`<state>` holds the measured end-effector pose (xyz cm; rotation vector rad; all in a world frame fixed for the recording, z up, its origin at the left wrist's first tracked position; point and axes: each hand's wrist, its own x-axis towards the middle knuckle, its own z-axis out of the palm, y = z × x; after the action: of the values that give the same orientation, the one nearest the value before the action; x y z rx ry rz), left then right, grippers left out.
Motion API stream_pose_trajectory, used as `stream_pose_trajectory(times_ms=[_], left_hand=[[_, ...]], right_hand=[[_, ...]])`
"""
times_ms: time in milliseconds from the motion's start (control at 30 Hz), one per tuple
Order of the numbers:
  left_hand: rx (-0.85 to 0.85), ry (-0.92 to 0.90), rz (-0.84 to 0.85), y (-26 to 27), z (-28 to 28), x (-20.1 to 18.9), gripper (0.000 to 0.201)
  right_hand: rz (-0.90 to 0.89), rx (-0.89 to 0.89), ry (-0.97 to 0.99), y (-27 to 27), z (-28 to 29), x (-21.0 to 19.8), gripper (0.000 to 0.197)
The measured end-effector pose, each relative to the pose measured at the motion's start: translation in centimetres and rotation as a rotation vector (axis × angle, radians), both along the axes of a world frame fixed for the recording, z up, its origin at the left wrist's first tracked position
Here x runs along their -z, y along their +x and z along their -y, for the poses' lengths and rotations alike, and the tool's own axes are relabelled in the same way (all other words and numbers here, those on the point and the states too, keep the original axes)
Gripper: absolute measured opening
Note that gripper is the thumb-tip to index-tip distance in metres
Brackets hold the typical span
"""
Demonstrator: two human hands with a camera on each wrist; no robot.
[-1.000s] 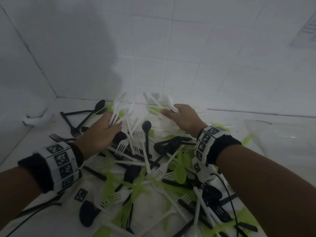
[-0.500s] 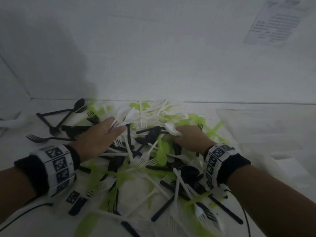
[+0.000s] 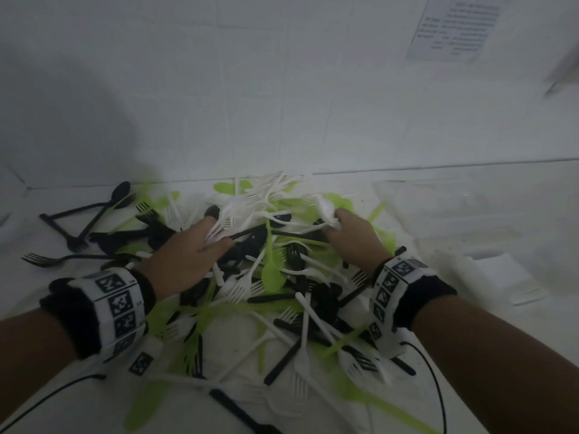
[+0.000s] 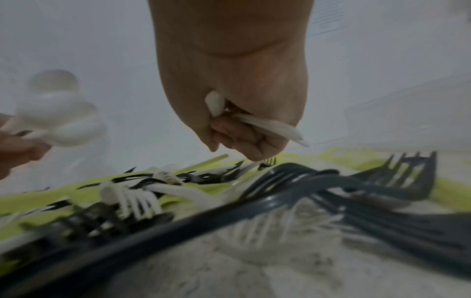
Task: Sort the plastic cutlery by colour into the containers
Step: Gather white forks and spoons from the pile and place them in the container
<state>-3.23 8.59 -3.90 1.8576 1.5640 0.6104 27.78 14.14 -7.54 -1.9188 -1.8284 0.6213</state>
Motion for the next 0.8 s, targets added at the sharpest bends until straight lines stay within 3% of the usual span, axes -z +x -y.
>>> stream_pose_trajectory(times_ms=[200,400,500,633,800], left_hand=[[-0.118,-0.056,0.077,0.5,-0.4,-0.2,0.034],[-0.101,-0.044,0.092,1.2,-0.3,-1.1,0.031],[-0.106,-0.045,0.087,1.1,-0.4,-1.1,0.031],[-0.109,-0.026,0.056,0.6,-0.5,-0.8,0.035],[-0.103,-0.018,0.050,0.6,-0.1,-0.8,0.036]], right_hand=[[0.060,-0.046,0.012,1.3,-1.4,-0.1,0.029],[0.231,-0.234,-0.101,0.2,-2.1,0.5,0.011],[0.201,-0.203,-0.060,-0.1,-2.4,0.5,0.023],[0.016,-0.117,-0.010,0.4,-2.5,-0.8,0.015],[-0.009,-0.033,0.059,1.2,-1.7,-1.8,0.035]])
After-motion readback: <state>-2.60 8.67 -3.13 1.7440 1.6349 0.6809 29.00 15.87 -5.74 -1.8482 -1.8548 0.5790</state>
